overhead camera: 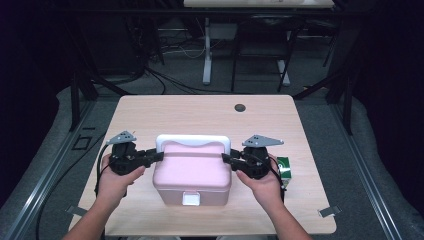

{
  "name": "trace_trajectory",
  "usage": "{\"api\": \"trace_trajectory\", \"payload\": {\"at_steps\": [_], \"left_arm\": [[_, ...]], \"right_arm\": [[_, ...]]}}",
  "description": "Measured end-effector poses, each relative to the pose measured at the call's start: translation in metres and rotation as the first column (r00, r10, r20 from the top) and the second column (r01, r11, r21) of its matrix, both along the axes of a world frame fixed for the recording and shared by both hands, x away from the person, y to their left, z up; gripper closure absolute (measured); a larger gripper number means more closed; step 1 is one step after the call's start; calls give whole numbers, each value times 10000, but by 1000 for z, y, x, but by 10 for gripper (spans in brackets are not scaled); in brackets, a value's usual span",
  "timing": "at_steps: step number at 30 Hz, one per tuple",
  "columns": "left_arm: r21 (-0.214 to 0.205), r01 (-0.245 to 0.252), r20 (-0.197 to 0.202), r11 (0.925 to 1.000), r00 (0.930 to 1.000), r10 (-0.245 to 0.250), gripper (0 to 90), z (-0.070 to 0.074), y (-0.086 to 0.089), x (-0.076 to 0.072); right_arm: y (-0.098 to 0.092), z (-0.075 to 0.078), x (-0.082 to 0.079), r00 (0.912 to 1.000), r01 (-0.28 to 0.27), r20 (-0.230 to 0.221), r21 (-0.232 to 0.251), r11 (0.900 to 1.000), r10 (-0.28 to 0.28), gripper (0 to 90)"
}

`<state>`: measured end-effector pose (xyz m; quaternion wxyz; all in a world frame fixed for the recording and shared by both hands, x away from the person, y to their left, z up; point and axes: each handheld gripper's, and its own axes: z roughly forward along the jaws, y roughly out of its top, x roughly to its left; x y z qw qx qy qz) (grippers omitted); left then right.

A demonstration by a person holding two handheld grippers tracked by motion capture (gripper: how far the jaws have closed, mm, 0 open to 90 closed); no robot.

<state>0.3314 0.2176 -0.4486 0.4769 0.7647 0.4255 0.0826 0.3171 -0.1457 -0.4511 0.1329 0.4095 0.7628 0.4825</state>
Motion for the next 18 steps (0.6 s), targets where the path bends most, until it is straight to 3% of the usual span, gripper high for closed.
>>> {"api": "trace_trajectory", "payload": {"at_steps": [10, 18], "left_arm": [[173, -66, 197, 9998, 9998, 63, 728, 2, -2, -8], [305, -81, 106, 9995, 9999, 78, 728, 4, -3, -8]], "right_arm": [[2, 2, -2, 9997, 151, 202, -109, 9998, -148, 727], [2, 2, -4, 9993, 264, 256, -47, 9996, -263, 733]]}}
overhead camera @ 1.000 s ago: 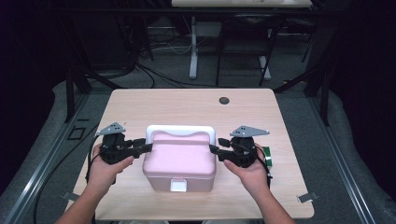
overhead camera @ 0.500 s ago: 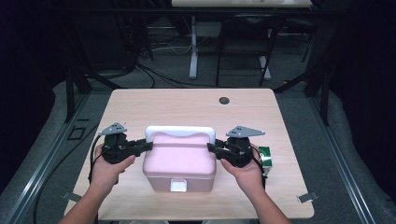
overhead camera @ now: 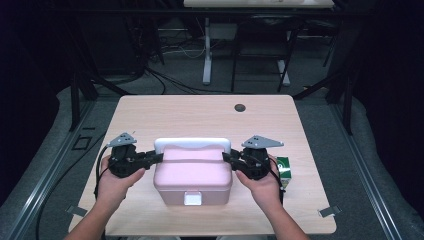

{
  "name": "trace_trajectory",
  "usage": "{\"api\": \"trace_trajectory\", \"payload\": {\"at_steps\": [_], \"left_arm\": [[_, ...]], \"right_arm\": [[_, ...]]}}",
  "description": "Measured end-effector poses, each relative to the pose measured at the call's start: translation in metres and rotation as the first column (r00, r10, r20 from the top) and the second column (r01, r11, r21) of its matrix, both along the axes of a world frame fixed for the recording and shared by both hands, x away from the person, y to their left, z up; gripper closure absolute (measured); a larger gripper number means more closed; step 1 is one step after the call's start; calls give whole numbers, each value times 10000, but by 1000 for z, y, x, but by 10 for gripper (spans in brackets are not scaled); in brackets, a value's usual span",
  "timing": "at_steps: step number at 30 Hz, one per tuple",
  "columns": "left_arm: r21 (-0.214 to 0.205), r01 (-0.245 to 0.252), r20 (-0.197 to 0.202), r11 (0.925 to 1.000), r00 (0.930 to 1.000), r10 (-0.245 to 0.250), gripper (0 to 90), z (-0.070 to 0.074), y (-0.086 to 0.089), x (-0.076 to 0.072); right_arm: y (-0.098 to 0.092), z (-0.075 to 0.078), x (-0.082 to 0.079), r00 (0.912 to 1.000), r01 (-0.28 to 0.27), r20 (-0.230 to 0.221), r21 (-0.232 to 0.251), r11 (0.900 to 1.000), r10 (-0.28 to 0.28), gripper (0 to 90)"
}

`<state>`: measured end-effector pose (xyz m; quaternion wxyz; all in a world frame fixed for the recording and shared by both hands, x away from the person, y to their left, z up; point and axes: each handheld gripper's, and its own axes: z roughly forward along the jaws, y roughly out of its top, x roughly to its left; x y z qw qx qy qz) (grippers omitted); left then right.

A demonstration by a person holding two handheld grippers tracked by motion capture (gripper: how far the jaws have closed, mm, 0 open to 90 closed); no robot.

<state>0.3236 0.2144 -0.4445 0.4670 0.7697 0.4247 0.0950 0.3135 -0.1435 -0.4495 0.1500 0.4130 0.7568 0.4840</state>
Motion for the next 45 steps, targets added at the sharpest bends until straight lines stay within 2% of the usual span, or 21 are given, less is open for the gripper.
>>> {"api": "trace_trajectory", "payload": {"at_steps": [3, 5, 9, 13, 18, 20, 22, 24, 28, 32, 33, 36, 38, 43, 45], "left_arm": [[60, 14, -14, 10000, 10000, -13, 728, 2, 0, 1], [-87, -7, 20, 10000, 10000, 7, 728, 5, 1, 2], [-32, -88, 247, 10000, 9997, 89, 728, 16, 0, 4], [-39, -180, 285, 9998, 9994, 181, 728, 26, -1, 11], [-81, -184, 311, 9998, 9993, 187, 727, 28, -1, 13], [-276, -112, 270, 9996, 9996, 119, 716, 27, 1, 13], [-372, -58, 268, 9993, 9996, 68, 710, 28, 3, 12], [-537, -67, 359, 9985, 9993, 86, 702, 31, 8, 11], [-495, -52, 511, 9988, 9987, 78, 693, 37, 18, 3], [-319, -35, 450, 9995, 9990, 49, 699, 33, 27, -7], [-319, -35, 450, 9995, 9990, 49, 713, 33, 27, -7], [30, 9, 443, 10000, 9990, -11, 758, 24, 35, -18], [96, 69, 338, 9999, 9994, -72, 795, 19, 39, -22], [-6, 174, 164, 9998, 9997, -173, 893, 9, 44, -30], [-30, 328, 48, 9995, 9995, -327, 897, 2, 43, -35]], "right_arm": [[0, 1, 0, 10000, 7, -17, 3, 10000, -7, 733], [0, 3, 0, 10000, 31, 41, 17, 10000, -31, 733], [0, 12, 3, 9998, 47, 212, 173, 9998, -51, 734], [1, 23, 8, 9989, 288, 357, 251, 9993, -296, 733], [1, 25, 10, 9986, 330, 394, 387, 9987, -345, 735], [0, 25, 11, 9991, 279, 287, 573, 9980, -296, 736], [0, 25, 11, 9991, 279, 317, 547, 9981, -297, 736], [-1, 24, 11, 9991, 261, 321, 539, 9982, -278, 736], [-1, 24, 11, 9993, 218, 291, 539, 9983, -234, 736], [-1, 26, 12, 9991, 305, 293, 515, 9982, -320, 736], [-1, 26, 12, 9991, 305, 293, 515, 9982, -320, 736], [-1, 27, 14, 9994, 304, 144, 626, 9976, -313, 736], [0, 29, 14, 9994, 323, 126, 498, 9982, -329, 736], [0, 31, 15, 9993, 356, 118, 465, 9983, -361, 735], [0, 31, 15, 9993, 345, 116, 486, 9982, -351, 735]]}}
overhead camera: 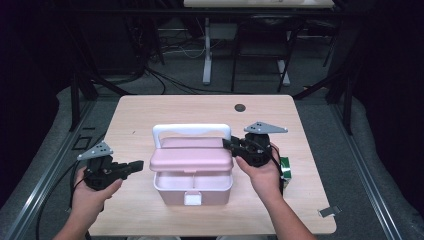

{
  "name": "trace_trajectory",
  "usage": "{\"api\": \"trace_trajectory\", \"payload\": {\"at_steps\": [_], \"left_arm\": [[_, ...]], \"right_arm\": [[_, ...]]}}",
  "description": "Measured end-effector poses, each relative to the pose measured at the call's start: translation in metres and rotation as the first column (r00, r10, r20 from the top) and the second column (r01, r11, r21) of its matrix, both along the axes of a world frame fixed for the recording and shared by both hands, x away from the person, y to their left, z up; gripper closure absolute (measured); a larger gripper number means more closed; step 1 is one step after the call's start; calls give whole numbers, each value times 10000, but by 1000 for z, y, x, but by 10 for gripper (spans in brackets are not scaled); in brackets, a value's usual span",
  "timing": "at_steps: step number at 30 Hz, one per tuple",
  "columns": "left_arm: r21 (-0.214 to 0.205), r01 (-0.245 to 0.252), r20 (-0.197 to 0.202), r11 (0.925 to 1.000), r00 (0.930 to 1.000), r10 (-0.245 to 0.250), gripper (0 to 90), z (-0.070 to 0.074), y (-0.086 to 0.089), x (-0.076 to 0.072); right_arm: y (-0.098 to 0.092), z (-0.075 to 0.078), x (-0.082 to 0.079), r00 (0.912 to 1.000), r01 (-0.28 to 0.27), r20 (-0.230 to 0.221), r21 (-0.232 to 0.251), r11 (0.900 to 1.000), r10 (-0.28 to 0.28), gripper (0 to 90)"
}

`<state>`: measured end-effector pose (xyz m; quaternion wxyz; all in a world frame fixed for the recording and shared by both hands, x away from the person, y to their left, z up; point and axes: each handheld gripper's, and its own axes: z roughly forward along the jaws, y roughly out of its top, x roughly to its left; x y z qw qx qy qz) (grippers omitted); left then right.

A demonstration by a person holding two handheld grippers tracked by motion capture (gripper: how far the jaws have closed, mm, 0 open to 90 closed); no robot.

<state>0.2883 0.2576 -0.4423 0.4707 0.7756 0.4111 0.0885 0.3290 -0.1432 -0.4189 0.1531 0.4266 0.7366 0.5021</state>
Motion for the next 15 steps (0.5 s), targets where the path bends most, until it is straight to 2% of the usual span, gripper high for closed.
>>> {"api": "trace_trajectory", "payload": {"at_steps": [6, 15], "left_arm": [[55, 403, -149, 9992, 9991, -402, 899, -8, -13, -3], [39, 925, -240, 9957, 9954, -924, 898, -9, -35, -1]], "right_arm": [[0, 0, 0, 10000, 25, 2, -12, 10000, -25, 735], [0, -2, -1, 10000, -11, -27, 28, 10000, 12, 735]]}}
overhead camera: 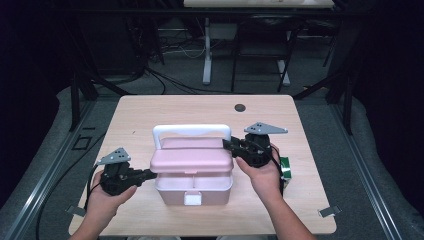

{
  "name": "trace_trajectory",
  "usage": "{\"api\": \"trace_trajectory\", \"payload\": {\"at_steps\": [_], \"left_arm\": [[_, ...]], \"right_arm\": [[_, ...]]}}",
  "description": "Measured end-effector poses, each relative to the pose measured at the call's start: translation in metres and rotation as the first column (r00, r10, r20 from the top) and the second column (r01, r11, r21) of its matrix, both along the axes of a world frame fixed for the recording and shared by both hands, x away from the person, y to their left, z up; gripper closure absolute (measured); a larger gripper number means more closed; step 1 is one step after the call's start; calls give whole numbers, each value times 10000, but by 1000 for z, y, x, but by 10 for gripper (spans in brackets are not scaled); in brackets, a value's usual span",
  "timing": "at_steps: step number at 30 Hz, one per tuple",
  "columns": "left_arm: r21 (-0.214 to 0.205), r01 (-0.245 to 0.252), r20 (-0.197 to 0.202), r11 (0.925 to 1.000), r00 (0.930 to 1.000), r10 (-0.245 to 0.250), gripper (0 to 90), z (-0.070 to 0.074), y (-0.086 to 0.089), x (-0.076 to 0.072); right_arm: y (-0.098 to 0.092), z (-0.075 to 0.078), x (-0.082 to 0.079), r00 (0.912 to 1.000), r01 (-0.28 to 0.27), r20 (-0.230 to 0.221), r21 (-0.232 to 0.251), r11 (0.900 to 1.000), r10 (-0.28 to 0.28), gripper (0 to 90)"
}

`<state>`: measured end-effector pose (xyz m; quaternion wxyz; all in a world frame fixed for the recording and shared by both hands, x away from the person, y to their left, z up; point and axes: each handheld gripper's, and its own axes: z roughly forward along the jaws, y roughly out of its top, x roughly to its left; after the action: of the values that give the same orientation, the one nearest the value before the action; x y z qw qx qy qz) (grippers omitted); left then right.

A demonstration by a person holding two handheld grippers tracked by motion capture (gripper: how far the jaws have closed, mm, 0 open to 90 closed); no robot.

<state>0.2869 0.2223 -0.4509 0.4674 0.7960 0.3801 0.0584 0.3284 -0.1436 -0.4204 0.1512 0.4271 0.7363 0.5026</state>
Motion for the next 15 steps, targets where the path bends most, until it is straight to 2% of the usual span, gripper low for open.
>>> {"api": "trace_trajectory", "payload": {"at_steps": [6, 15], "left_arm": [[30, 256, 53, 9997, 9997, -256, 898, 2, -13, 1], [24, 236, 169, 9997, 9996, -236, 898, 6, -14, 2]], "right_arm": [[0, -2, 0, 10000, -10, 14, 25, 10000, 10, 734], [-1, -2, 0, 10000, 31, 29, 65, 10000, -31, 731]]}}
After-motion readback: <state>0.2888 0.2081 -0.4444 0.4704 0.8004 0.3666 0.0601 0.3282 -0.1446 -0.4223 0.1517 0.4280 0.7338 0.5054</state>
